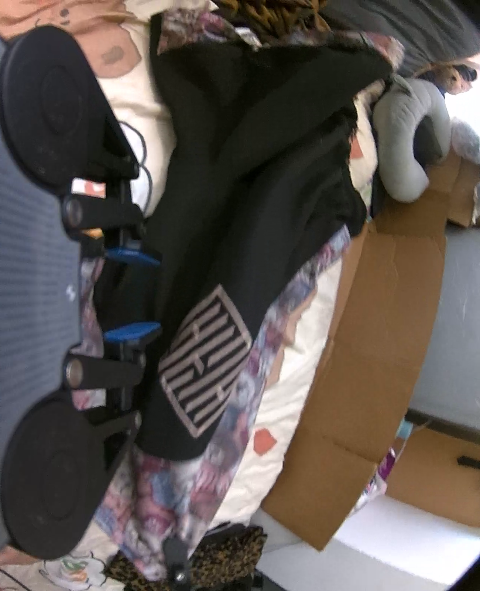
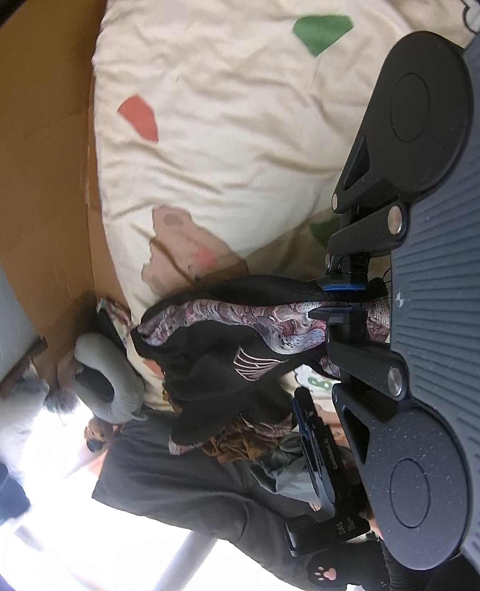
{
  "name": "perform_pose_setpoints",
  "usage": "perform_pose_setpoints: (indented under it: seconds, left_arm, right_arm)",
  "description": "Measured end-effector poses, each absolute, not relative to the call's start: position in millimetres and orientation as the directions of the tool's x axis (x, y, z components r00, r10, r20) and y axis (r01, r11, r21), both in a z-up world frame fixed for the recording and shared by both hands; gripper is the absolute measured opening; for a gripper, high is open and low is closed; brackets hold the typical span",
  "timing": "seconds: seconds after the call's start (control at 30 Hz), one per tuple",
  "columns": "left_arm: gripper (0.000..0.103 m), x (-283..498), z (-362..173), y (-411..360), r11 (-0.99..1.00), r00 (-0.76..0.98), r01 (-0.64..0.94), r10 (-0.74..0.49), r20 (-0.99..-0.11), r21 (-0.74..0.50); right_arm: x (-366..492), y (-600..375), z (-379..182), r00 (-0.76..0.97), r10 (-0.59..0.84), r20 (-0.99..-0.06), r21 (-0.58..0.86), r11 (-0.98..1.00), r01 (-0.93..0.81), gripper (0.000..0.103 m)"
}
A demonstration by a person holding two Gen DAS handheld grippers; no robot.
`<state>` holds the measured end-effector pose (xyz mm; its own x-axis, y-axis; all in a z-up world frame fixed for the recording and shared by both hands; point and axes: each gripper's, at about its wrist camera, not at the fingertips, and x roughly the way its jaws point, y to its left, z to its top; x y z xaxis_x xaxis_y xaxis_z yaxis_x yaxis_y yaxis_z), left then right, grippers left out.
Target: Fold clothes
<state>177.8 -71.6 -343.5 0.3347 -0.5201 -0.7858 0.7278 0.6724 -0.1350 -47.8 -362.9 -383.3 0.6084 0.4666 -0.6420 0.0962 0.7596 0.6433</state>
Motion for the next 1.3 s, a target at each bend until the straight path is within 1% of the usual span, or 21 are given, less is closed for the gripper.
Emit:
perform_pose_setpoints:
  seconds: [0.17,0.23,0.5,0.9,1.0,1.2,1.27,1.3]
  left_arm:
    - [0.045,189.9,-344.2,-67.0,0.716,0.36,0.686,-0.49,-0.794,-0.131]
    - [0.055,193.9,-344.1,-65.2,0.73,0.372,0.671,-0.48,-0.794,-0.127]
    - [0.056,210.3,-346.9,-56.8,0.784,0.395,0.606,-0.444,-0.804,-0.135]
    - [0.056,237.8,-350.5,-43.4,0.843,0.439,0.52,-0.401,-0.804,-0.137]
    - [0.06,244.0,-351.9,-38.7,0.85,0.449,0.509,-0.396,-0.801,-0.134]
    - [0.062,261.3,-356.0,-21.8,0.875,0.49,0.477,-0.343,-0.801,-0.083]
    - [0.064,268.7,-356.3,-15.2,0.892,0.518,0.45,-0.305,-0.799,-0.048]
    - [0.068,272.1,-356.4,-12.0,0.898,0.531,0.438,-0.29,-0.796,-0.035]
  right_arm:
    - [-60.6,-378.2,-392.5,0.618,0.441,-0.651,0.646,0.749,0.146,0.006]
    - [-65.1,-384.2,-395.6,0.623,0.428,-0.655,0.645,0.745,0.167,0.006]
    - [-81.5,-405.6,-400.3,0.647,0.357,-0.674,0.624,0.744,0.239,0.006]
    - [-122.9,-442.7,-421.3,0.645,0.234,-0.728,0.576,0.719,0.389,0.006]
    - [-125.9,-443.0,-425.8,0.628,0.229,-0.744,0.56,0.727,0.398,0.006]
    - [-129.1,-447.5,-428.7,0.62,0.2,-0.759,0.534,0.735,0.417,0.006]
    - [-129.1,-448.8,-429.9,0.617,0.196,-0.763,0.531,0.734,0.423,0.006]
    - [-128.9,-448.6,-430.7,0.614,0.197,-0.764,0.531,0.733,0.425,0.006]
